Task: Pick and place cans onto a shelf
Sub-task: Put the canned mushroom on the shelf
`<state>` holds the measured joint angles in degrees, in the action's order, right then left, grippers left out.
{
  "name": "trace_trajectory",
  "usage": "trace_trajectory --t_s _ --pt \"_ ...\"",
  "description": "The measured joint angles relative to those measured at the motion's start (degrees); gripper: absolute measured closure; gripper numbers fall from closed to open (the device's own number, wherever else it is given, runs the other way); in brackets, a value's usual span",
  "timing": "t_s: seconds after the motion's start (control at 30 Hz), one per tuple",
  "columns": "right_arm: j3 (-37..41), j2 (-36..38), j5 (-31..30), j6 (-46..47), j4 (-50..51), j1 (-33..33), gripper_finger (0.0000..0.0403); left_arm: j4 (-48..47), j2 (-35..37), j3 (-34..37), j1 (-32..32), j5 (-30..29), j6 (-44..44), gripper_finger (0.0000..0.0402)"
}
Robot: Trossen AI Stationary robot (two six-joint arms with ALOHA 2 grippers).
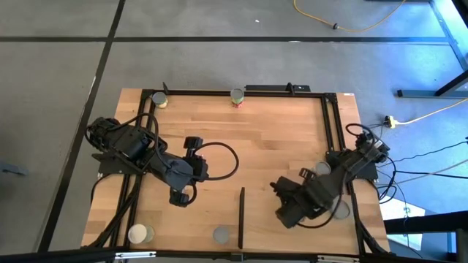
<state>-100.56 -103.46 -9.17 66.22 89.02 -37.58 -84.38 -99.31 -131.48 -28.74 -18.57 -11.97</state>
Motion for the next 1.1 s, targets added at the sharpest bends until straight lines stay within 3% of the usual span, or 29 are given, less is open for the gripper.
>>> trace_trajectory --t_s 0.83,1.1 --pt "1.6 -0.1 10.8 1.1 -5.2 -4.8 0.04 0.0 0.0 0.0 -0.2 0.0 -0.1 0.0401" --pt "1.2 -0.1 7.6 3.3 -5.2 -6.6 0.04 0.0 0.0 0.0 -0.2 0.0 -0.1 0.0401"
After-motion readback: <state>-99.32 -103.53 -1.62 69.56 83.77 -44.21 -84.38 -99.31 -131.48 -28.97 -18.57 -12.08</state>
